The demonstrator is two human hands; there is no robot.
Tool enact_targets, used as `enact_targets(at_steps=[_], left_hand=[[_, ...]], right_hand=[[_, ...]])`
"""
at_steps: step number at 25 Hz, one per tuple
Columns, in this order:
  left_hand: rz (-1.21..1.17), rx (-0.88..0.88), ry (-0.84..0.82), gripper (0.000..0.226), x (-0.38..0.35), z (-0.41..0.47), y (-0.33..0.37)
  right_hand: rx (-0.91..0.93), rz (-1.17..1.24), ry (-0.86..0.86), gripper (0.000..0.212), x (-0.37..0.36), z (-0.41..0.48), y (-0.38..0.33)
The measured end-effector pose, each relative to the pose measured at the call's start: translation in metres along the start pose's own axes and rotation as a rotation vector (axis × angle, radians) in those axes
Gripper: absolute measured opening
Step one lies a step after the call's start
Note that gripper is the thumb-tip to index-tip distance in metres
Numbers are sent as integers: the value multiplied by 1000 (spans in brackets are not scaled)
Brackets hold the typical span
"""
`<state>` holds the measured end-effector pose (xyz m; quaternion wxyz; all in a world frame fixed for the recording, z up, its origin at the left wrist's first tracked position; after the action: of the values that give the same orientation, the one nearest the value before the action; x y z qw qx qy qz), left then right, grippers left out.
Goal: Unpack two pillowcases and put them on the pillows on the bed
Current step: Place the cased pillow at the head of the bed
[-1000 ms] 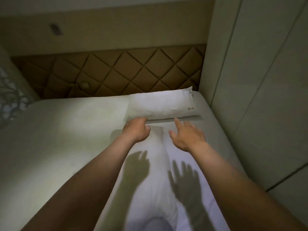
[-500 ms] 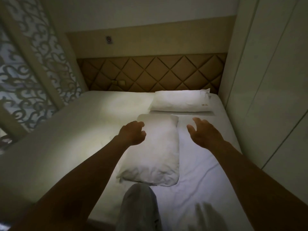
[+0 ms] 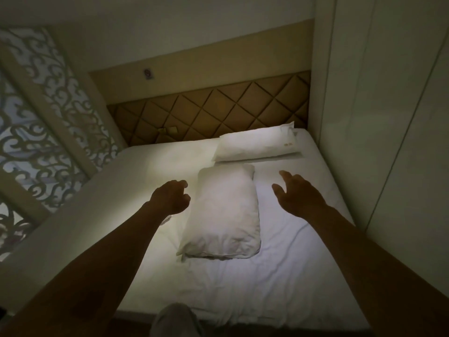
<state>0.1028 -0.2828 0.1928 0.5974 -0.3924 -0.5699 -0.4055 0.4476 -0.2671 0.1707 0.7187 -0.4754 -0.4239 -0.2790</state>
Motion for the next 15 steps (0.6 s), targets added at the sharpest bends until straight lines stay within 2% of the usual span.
enact_targets(at_steps=[5, 11, 15], left_hand=[[-24, -71, 63, 46, 15, 0, 11], [-26, 87, 45, 46, 11, 27, -83], [-16, 121, 6, 46, -18, 49, -138]], right_hand=[[57, -28, -42, 58, -16, 12, -27], [109, -62, -93, 55, -59, 47, -81], [171, -102, -167, 55, -110, 79, -135]])
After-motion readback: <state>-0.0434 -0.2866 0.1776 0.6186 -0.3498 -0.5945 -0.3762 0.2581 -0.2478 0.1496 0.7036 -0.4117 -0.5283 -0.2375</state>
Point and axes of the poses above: each hand's wrist, its own z-axis towards the middle knuckle, its own x-axis out of the back of the hand, y = z × x, the point moved 6 cm from there along z, towards the middle knuckle, and after that the axes turned 12 degrees about x, right-handed, at the moved point
